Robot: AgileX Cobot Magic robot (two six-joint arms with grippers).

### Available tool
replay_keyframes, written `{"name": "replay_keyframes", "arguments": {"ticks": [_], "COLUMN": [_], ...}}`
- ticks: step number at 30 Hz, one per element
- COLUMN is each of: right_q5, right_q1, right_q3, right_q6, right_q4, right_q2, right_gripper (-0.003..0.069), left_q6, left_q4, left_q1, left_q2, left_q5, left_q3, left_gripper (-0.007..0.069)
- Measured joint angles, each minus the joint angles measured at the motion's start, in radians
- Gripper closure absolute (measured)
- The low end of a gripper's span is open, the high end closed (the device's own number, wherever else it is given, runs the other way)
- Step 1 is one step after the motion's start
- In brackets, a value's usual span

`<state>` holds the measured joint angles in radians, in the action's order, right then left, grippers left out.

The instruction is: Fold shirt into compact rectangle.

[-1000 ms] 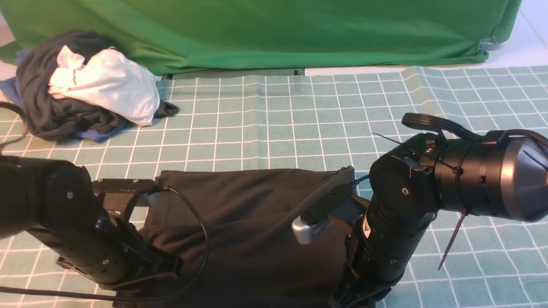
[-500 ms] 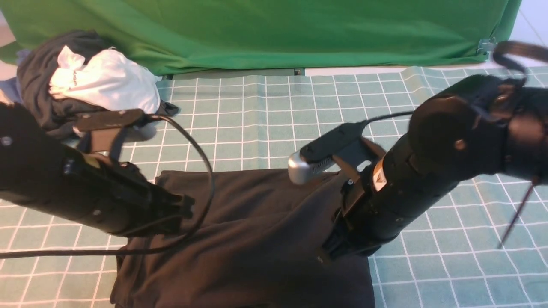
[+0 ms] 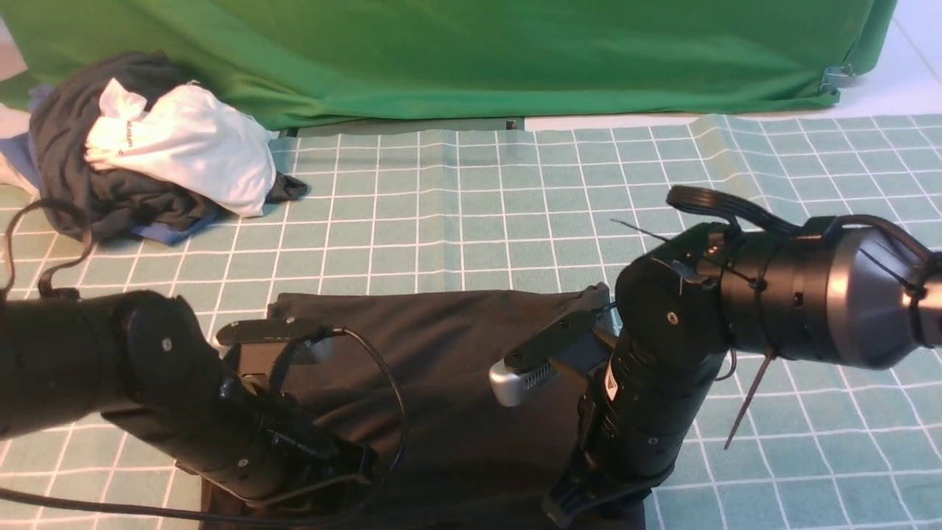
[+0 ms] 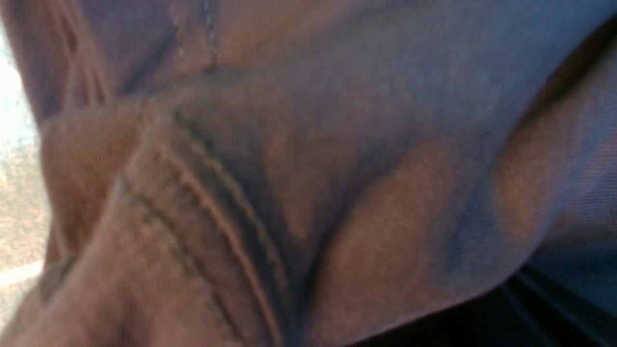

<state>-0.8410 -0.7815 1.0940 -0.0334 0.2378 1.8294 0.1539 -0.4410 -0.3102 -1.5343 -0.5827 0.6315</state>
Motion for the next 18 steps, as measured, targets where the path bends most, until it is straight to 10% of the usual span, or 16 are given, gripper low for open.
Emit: {"name": "replay_keyframes", "arguments": {"ticks": [18], "right_q5": [0.139], "right_q1": [0.120], "right_q3": [-0.020], "right_q6": [0.033], "right_q4": [-0.310], "right_q2": [-0.769], "right_gripper": [0.0642], "left_q6": [-0.138], "left_q4": [0.283], "left_q1": [0.000], "left_q2": [0.574], "left_q5": [-0.179], "left_q3": [0.146], "left_gripper": [0.0613]}}
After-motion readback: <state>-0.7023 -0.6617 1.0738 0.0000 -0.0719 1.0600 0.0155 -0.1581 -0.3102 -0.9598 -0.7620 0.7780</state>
